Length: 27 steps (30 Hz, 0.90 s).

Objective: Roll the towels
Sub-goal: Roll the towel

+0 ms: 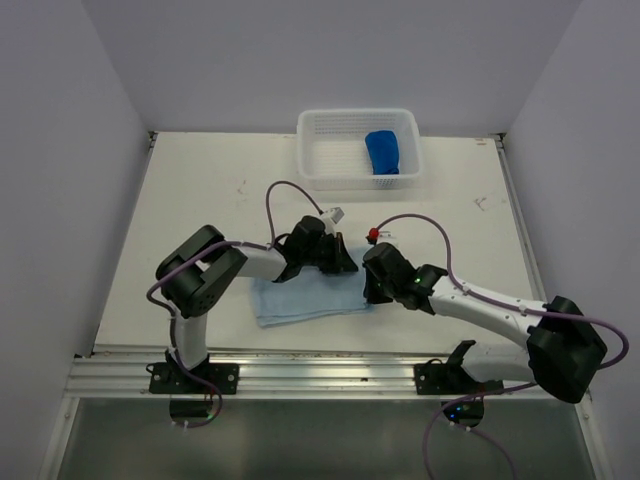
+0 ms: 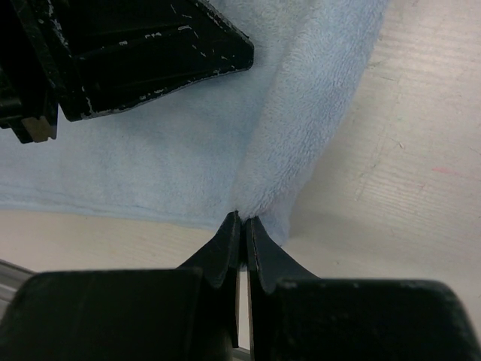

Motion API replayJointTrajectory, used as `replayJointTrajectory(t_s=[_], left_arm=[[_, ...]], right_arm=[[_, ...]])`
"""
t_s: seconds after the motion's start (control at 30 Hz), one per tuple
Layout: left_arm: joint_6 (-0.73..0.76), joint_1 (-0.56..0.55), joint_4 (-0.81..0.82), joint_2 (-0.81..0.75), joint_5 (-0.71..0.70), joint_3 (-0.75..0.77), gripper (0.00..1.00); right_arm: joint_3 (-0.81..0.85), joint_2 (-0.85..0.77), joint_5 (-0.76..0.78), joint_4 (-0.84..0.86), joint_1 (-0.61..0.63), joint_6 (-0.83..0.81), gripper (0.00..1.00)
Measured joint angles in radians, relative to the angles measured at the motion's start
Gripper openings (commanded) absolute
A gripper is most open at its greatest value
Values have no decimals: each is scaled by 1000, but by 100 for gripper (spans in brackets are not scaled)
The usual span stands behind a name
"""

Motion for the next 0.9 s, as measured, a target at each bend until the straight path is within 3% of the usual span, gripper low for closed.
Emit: replayJointTrajectory(t_s=[0.57,0.9], left_arm=[[98,2,-87,-208,-95,-93,0],[132,2,-129,-227,-120,-149,0]], right_arm=[[40,60,0,31,48,-1,0],[70,103,0,53,81,-11,0]])
